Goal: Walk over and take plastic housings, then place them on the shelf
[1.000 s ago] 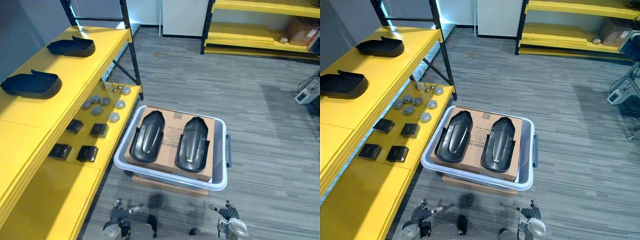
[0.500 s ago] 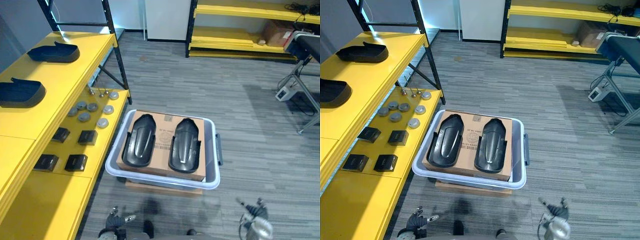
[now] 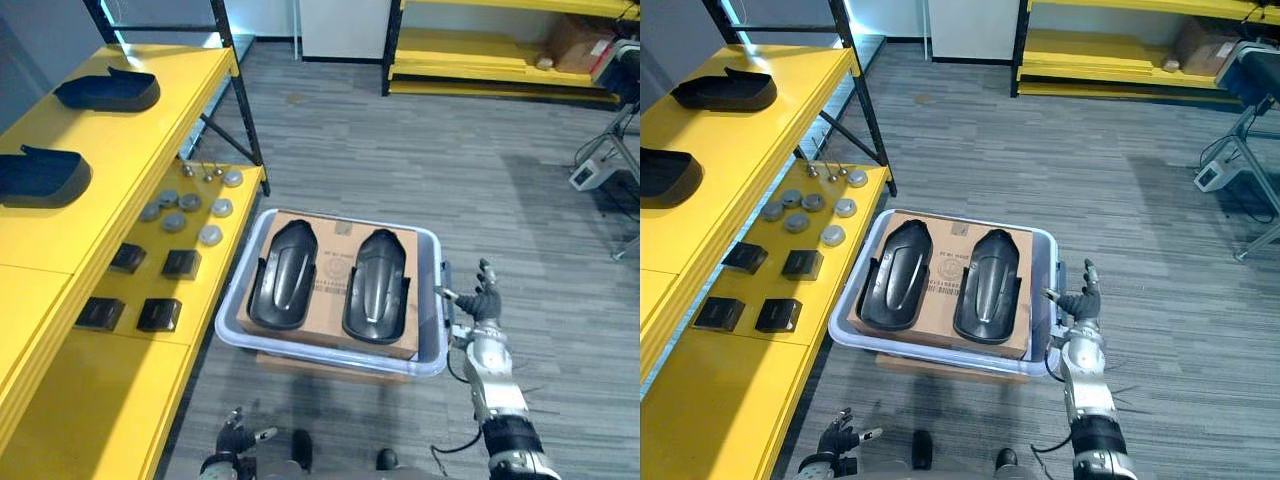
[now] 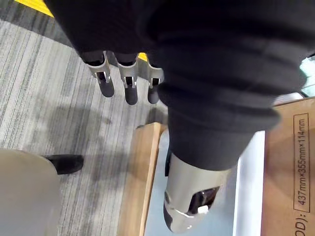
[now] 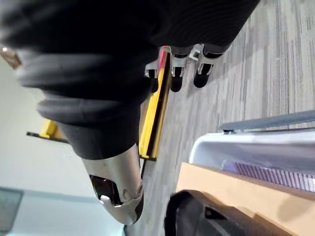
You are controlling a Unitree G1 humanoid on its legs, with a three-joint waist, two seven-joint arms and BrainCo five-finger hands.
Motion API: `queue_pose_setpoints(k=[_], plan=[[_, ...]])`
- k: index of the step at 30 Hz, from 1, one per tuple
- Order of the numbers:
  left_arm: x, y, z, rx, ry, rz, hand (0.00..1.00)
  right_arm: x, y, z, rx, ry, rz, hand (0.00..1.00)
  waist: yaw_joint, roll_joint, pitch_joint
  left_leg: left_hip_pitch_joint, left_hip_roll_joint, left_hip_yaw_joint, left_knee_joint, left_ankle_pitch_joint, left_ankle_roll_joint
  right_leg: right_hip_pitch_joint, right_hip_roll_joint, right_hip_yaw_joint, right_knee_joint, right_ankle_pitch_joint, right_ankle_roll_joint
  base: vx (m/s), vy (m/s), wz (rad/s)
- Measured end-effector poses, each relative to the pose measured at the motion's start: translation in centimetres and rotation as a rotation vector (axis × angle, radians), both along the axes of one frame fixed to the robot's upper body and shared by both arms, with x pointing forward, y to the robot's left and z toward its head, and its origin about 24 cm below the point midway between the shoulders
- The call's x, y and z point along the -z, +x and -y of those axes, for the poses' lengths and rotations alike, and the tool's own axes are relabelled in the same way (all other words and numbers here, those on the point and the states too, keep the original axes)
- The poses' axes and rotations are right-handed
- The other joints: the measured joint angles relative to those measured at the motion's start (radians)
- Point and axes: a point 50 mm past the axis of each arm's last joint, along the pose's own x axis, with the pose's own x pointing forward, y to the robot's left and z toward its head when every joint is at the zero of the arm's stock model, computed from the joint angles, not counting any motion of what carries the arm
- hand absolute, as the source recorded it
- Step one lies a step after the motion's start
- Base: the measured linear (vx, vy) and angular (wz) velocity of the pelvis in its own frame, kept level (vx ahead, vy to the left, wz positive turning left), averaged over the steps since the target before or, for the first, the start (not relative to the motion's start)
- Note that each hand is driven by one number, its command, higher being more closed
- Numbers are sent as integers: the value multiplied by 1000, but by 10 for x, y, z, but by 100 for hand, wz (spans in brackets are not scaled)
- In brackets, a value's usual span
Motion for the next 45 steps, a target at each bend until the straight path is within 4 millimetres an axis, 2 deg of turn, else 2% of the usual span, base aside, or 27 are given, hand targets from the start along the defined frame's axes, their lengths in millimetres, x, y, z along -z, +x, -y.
queue_pose_setpoints(k=[3,5,7,8,12,18,20,23,29,32,34,37,40,45], plan=[[-5,11,5,-10,-9,47,0,-1,16,-5,7,8,-43,0,24,8,50,-42,0,-19,0,21,1,-32,1,-19,1,12,-1,-94,2,23],[-7,15,6,-14,-14,63,0,-4,24,-8,14,16,-59,0,23,13,77,-54,-3,-38,0,31,2,-35,-1,-39,2,14,-1,-74,7,28],[-9,21,7,-17,-5,78,0,-6,30,-8,44,24,-70,0,35,13,91,-67,-4,-46,0,37,3,-46,-2,-45,5,15,-1,-58,12,15],[-10,25,8,-14,-5,88,0,-10,33,-5,80,26,-61,100,46,12,102,-75,-4,-48,-1,41,3,-55,-2,-45,6,18,0,-39,6,6],[-12,30,11,-6,4,99,0,-22,41,-3,127,28,-27,100,46,12,128,-90,-5,-60,-5,46,3,-66,-2,-53,11,18,0,-23,1,5],[-12,34,14,14,8,100,0,-22,43,8,148,10,-56,100,45,12,135,-89,-1,-53,-9,46,2,-67,1,-51,8,17,0,6,-7,-1],[-12,35,13,11,8,99,0,-21,44,7,142,30,-56,100,44,11,138,-88,2,-46,-9,45,2,-67,3,-48,6,17,0,15,-18,-6],[-12,35,13,0,15,98,0,-19,44,-4,103,39,-54,100,43,9,139,-74,2,-24,-9,45,1,-62,1,-29,5,17,0,23,-8,-15],[-12,35,14,4,14,98,0,-21,31,-3,94,23,10,100,39,6,138,-37,3,-11,-10,41,-3,-27,-2,-22,5,17,1,-5,0,-2],[-12,33,14,18,18,96,0,-26,24,1,106,14,52,100,18,5,138,-27,5,-10,-10,41,-3,-18,-3,-20,6,18,2,-50,9,-3],[-13,34,14,21,17,105,0,-31,19,5,116,2,87,100,18,0,134,-17,6,-6,-10,41,-2,-16,-3,-4,7,20,5,-48,12,-16],[-25,43,18,31,6,181,0,-41,11,10,129,-29,149,100,12,-9,119,-14,7,0,-10,41,-2,-16,-3,3,5,24,8,-38,9,-8],[-47,59,27,43,-20,312,0,-48,5,13,134,-61,192,100,11,-14,90,-14,6,1,-9,41,-2,-15,-3,4,3,26,9,0,0,0],[-105,87,33,43,-49,612,0,-73,-2,10,113,-117,324,100,6,-14,44,-14,9,-2,-4,41,-2,-14,-2,3,3,30,6,0,0,0]])
